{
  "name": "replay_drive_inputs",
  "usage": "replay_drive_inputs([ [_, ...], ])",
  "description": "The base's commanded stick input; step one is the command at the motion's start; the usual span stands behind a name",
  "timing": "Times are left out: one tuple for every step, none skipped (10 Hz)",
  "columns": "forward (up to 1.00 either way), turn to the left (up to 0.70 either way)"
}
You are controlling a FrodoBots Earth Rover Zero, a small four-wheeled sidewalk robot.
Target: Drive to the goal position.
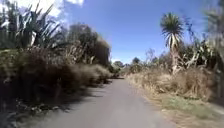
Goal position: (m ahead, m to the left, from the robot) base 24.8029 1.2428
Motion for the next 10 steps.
replay_drive_inputs([
  [0.85, 0.0],
  [0.85, 0.0],
  [0.85, 0.0],
  [0.85, 0.0],
  [0.85, 0.0],
  [0.85, 0.0],
  [0.85, 0.0],
  [0.85, 0.0],
  [0.85, 0.0],
  [0.85, 0.0],
])
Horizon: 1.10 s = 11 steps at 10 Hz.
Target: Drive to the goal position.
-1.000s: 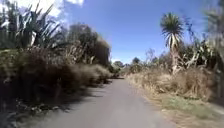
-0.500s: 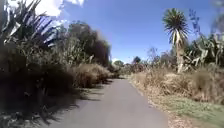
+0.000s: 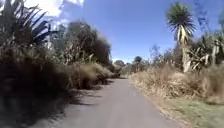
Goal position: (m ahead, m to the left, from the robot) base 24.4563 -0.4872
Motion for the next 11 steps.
replay_drive_inputs([
  [0.85, 0.0],
  [0.85, 0.0],
  [0.85, 0.0],
  [0.85, 0.0],
  [0.85, 0.0],
  [0.85, 0.0],
  [0.85, 0.0],
  [0.85, -0.31],
  [0.85, -0.23],
  [0.85, -0.15],
  [0.85, 0.0],
])
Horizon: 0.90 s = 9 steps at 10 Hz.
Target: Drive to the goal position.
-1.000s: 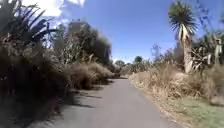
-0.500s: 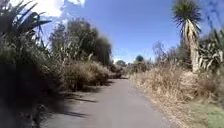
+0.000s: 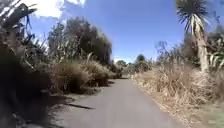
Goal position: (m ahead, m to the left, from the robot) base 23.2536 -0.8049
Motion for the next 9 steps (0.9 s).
replay_drive_inputs([
  [0.85, 0.0],
  [0.85, 0.0],
  [0.85, 0.0],
  [0.85, 0.0],
  [0.85, 0.0],
  [0.85, 0.0],
  [0.85, 0.0],
  [0.85, 0.0],
  [0.85, 0.0],
])
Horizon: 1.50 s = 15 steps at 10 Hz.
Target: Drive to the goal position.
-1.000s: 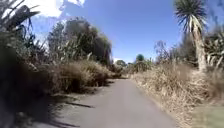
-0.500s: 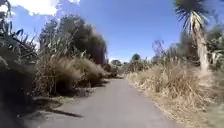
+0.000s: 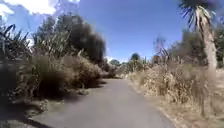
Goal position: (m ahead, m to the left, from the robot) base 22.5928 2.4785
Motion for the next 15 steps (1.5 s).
replay_drive_inputs([
  [0.85, 0.0],
  [0.85, 0.0],
  [0.85, 0.0],
  [0.85, 0.0],
  [0.85, 0.0],
  [0.85, 0.0],
  [0.85, 0.0],
  [0.85, 0.0],
  [0.85, 0.0],
  [0.85, 0.0],
  [0.85, 0.0],
  [0.85, 0.0],
  [0.85, 0.0],
  [0.85, 0.0],
  [0.85, 0.0],
])
